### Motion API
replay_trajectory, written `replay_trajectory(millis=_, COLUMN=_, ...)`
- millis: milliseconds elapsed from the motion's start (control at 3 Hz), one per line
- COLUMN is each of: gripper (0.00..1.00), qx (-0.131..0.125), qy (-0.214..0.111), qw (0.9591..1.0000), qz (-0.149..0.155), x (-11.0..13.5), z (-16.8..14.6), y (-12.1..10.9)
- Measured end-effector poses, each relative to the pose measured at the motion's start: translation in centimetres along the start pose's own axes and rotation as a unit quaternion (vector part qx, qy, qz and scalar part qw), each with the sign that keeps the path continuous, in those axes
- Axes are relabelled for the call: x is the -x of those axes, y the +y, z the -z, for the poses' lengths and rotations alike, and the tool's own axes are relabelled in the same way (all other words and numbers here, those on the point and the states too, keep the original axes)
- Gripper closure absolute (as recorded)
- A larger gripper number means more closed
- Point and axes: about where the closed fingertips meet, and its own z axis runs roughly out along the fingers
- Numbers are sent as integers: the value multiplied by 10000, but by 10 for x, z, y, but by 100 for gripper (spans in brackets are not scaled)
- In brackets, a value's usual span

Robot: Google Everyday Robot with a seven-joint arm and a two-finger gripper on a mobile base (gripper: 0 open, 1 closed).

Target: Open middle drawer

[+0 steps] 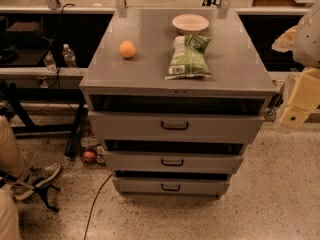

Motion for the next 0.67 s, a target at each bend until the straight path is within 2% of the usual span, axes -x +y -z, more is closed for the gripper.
replay_trajectory(millis=667, gripper=0, qx=-102, qy=-84, qw=9999, qz=97, x=-4, z=-7, y=5)
